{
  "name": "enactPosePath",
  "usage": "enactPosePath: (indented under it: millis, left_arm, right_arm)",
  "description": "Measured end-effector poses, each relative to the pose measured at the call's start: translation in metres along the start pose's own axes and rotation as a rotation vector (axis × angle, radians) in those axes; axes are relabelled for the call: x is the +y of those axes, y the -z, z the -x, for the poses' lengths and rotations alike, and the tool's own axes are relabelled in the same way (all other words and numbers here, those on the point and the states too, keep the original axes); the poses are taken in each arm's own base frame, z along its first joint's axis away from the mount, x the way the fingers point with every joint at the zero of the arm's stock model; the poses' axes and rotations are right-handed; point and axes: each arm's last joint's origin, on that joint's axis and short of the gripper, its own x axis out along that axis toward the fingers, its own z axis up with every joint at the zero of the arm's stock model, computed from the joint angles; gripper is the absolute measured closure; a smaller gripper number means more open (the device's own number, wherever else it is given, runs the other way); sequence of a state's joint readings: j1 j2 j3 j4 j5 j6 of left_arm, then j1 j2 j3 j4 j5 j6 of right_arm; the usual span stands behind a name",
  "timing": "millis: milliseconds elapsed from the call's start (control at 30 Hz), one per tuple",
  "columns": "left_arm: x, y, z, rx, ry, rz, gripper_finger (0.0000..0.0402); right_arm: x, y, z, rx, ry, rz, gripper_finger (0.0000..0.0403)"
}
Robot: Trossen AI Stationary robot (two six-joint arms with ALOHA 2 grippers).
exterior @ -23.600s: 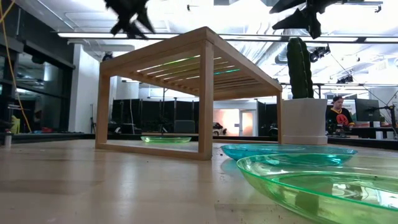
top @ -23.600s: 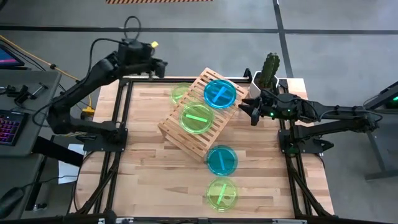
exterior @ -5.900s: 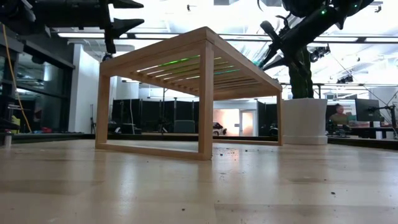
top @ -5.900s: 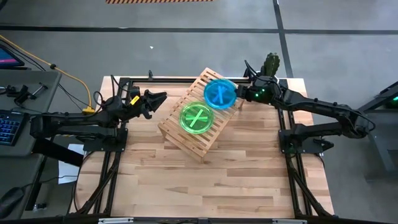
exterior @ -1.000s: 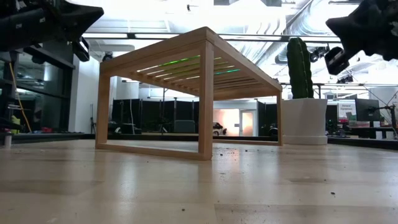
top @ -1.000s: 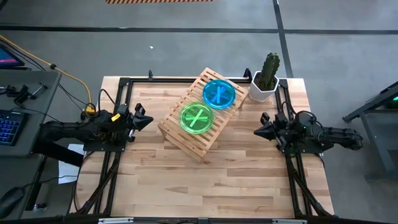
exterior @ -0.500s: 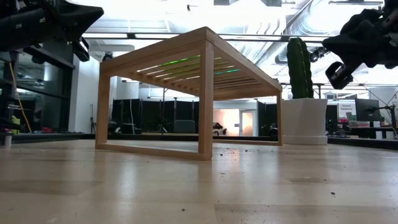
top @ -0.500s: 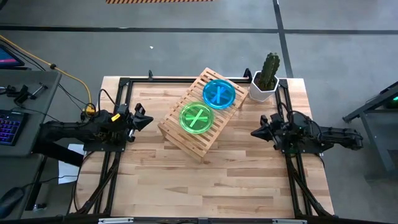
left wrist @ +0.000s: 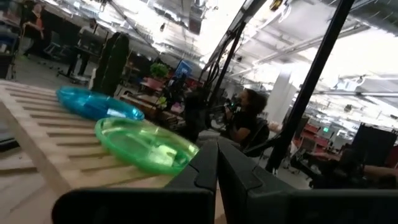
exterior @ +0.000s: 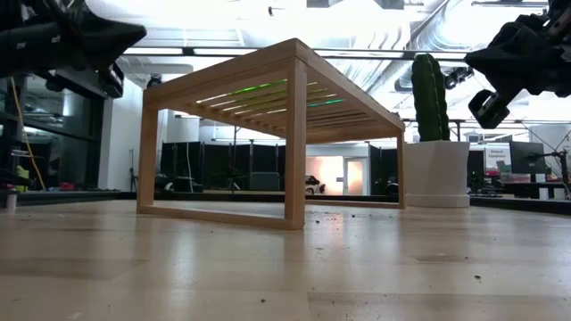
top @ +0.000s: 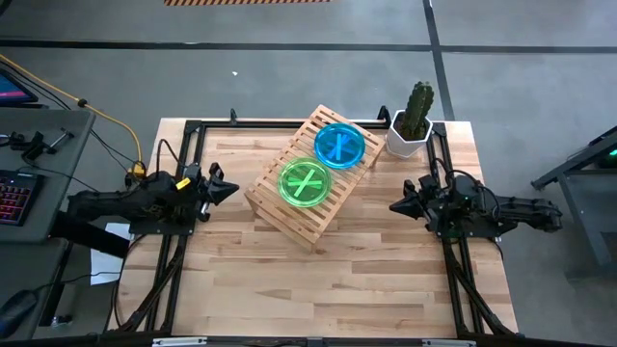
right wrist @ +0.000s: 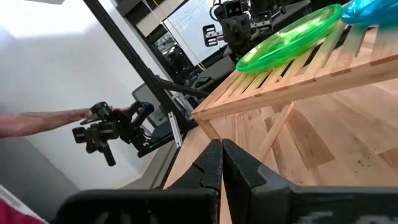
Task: Place and stack plates onto a shelf
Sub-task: Return to Home Position
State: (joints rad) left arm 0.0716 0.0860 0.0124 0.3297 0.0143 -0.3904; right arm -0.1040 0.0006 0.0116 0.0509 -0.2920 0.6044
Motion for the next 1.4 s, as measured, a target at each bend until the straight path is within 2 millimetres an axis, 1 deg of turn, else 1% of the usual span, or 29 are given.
enactPosePath:
  millis: [67, 200, 233, 1400]
  left_arm:
    - [0.002, 0.003, 0.003, 0.041, -0.019, 0.000, 0.0401]
    - [0.009, 0.020, 0.008, 0.208, -0.094, 0.002, 0.0401]
    - [0.009, 0.021, 0.008, 0.221, -0.104, 0.002, 0.0401]
    - [0.008, 0.022, 0.008, 0.224, -0.104, 0.002, 0.0401]
  right_arm:
    - [0.000, 0.000, 0.000, 0.000, 0.000, 0.000, 0.0403]
    - [0.000, 0.000, 0.000, 0.004, 0.003, 0.000, 0.0402]
    - [-0.001, 0.001, -0.001, 0.007, 0.005, -0.001, 0.0402]
    - [-0.001, 0.001, -0.001, 0.013, 0.010, -0.003, 0.0402]
